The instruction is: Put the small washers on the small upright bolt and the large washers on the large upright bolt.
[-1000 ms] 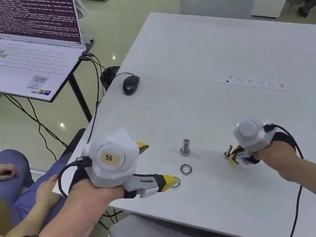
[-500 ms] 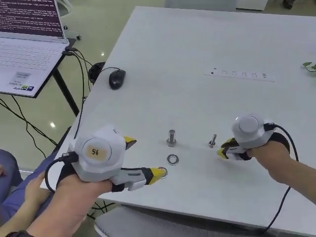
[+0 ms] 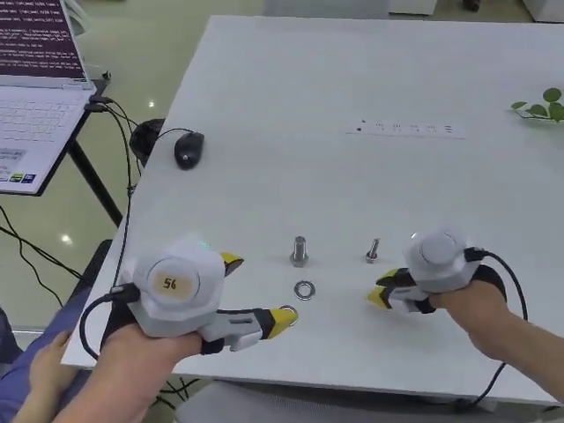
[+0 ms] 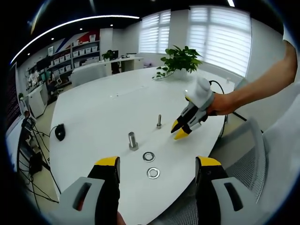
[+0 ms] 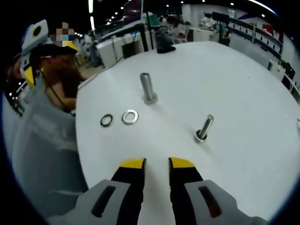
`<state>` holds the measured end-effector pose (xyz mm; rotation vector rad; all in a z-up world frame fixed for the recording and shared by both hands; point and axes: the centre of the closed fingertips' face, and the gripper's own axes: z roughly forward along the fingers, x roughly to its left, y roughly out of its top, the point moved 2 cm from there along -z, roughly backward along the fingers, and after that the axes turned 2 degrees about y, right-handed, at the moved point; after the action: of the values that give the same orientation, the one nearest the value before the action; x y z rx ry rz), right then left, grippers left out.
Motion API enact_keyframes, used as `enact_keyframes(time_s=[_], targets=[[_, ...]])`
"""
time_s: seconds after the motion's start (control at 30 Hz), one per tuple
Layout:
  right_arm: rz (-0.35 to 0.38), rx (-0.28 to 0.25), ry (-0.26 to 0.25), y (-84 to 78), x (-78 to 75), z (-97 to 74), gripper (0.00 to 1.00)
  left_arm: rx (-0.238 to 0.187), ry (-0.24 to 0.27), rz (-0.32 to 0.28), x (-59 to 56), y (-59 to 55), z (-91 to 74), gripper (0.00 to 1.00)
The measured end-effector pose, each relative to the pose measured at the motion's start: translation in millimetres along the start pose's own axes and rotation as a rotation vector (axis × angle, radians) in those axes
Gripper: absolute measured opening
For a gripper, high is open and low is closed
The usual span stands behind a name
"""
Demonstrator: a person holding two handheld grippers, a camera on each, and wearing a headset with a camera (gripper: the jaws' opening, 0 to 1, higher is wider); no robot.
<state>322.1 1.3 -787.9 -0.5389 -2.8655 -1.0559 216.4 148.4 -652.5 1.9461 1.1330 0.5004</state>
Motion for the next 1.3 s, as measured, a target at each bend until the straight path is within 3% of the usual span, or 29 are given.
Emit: enact_keyframes(time_s=[0.2, 0.43, 0.57, 0.63, 0.77, 0.9, 1.0, 1.13, 1.17, 1.3], targets=[[-0.048, 0.0, 0.054, 14.5, 25.3, 23.1, 0.24, 0.002, -0.027, 0.017, 4.6, -0.6, -0.1, 0.65], [-0.127, 0.028, 0.079, 35.7, 29.9, 41.6, 0.27, -0.008, -0.023, 0.013, 8.2, 1.6, -1.5, 0.64], [-0.201, 0.073, 0.1, 42.8, 31.1, 51.4, 0.27, -0.005, -0.02, 0.014, 7.1, 2.1, -1.7, 0.64], [-0.238, 0.129, 0.1, 40.5, 27.6, 54.9, 0.27, -0.005, -0.014, 0.015, 6.9, 3.0, -2.6, 0.64], [-0.284, 0.139, 0.145, 45.6, 34.1, 59.1, 0.28, -0.017, 0.001, 0.001, 8.0, 7.5, -3.9, 0.64], [-0.34, 0.164, 0.157, 49.0, 36.2, 62.8, 0.28, -0.038, 0.013, -0.018, 9.4, 12.7, -5.0, 0.64], [-0.382, 0.165, 0.174, 54.5, 38.5, 67.6, 0.28, -0.036, 0.016, -0.016, 9.8, 11.0, -6.4, 0.64], [-0.476, 0.241, 0.2, 49.2, 40.6, 73.1, 0.28, -0.027, 0.02, -0.011, 11.0, 6.6, -11.4, 0.64], [-0.508, 0.218, 0.2, 53.6, 40.7, 74.5, 0.28, -0.026, 0.025, -0.012, 12.4, 5.4, -13.1, 0.64], [-0.527, 0.244, 0.205, 52.6, 38.7, 74.3, 0.28, -0.034, 0.043, -0.028, 16.4, 3.4, -17.9, 0.64]])
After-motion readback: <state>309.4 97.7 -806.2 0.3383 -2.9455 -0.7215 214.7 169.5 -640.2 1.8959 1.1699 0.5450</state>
